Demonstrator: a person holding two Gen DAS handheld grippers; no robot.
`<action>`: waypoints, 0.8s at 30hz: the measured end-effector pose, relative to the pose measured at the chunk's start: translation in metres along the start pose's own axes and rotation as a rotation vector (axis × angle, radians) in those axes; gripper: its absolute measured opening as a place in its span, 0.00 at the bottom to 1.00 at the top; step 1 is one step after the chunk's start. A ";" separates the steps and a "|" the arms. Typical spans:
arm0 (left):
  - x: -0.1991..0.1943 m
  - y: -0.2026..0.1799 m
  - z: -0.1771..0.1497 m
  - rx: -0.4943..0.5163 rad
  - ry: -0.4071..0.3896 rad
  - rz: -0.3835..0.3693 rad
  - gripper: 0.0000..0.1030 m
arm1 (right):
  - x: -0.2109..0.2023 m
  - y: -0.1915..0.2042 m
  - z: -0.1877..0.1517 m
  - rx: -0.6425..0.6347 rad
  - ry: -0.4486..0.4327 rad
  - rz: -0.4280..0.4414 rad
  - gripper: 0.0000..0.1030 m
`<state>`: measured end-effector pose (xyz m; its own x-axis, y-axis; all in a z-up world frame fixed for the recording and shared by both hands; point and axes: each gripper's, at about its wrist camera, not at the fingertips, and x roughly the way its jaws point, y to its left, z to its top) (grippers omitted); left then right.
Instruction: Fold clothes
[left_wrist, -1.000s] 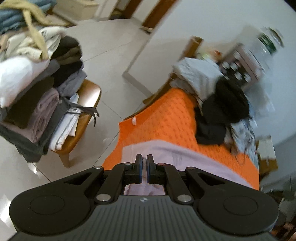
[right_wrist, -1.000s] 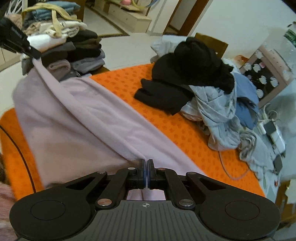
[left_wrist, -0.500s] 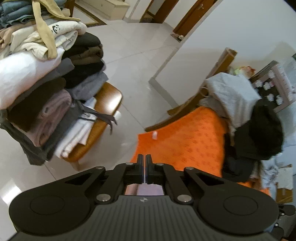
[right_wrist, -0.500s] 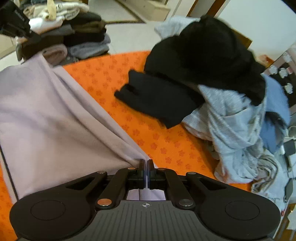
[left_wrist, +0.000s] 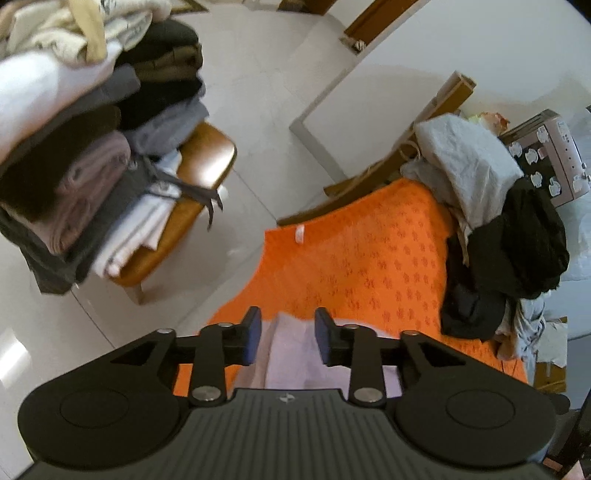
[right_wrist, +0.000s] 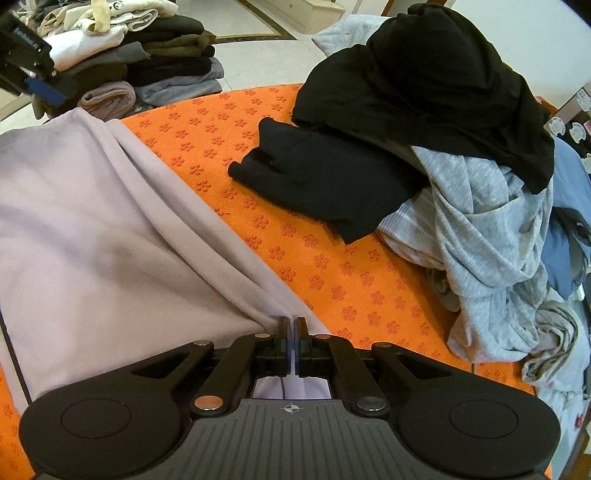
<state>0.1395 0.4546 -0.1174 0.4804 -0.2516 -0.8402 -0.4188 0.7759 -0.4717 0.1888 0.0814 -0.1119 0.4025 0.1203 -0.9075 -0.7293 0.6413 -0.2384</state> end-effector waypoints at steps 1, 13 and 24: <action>0.002 0.001 -0.002 -0.004 0.012 0.001 0.44 | 0.000 0.000 0.000 -0.001 0.001 -0.001 0.04; -0.008 0.008 -0.026 -0.047 -0.041 -0.065 0.05 | -0.005 0.003 -0.002 0.028 -0.020 -0.028 0.04; -0.004 -0.012 -0.007 0.038 -0.107 -0.016 0.05 | -0.004 -0.002 0.013 -0.004 -0.029 -0.067 0.04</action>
<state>0.1375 0.4426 -0.1102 0.5673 -0.2019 -0.7984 -0.3818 0.7945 -0.4722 0.1957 0.0894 -0.1036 0.4664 0.0992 -0.8790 -0.7024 0.6456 -0.2998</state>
